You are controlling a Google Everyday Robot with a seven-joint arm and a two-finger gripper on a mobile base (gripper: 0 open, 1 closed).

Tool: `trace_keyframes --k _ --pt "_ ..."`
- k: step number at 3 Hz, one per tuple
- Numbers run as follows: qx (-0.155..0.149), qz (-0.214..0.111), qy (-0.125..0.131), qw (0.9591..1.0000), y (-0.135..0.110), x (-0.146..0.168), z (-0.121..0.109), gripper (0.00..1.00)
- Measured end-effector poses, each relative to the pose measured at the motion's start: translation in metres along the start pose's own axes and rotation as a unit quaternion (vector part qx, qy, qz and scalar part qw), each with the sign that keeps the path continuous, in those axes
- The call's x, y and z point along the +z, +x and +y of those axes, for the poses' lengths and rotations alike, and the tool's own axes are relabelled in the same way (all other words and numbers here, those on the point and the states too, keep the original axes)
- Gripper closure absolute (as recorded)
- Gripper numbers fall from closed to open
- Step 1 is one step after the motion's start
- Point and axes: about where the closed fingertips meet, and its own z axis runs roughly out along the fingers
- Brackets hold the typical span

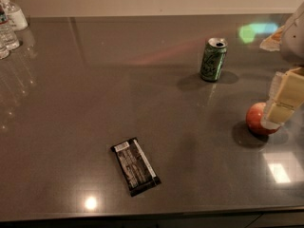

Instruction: Pick rxbar chocolate

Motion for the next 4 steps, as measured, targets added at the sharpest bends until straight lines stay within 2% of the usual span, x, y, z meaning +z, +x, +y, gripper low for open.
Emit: trace_keyframes --k 1,2,3,4 --pt "-0.001 -0.004 -0.002 1.0 -0.002 -0.001 0.0 0.0" --pt "-0.014 -0.024 -0.012 0.9995 -0.016 0.001 0.009 0.0" --pt "-0.036 -0.057 -0.032 0.9972 -0.044 0.01 0.029 0.0" --pt "-0.066 -0.09 -0.055 0.9923 -0.078 0.024 0.055 0.0"
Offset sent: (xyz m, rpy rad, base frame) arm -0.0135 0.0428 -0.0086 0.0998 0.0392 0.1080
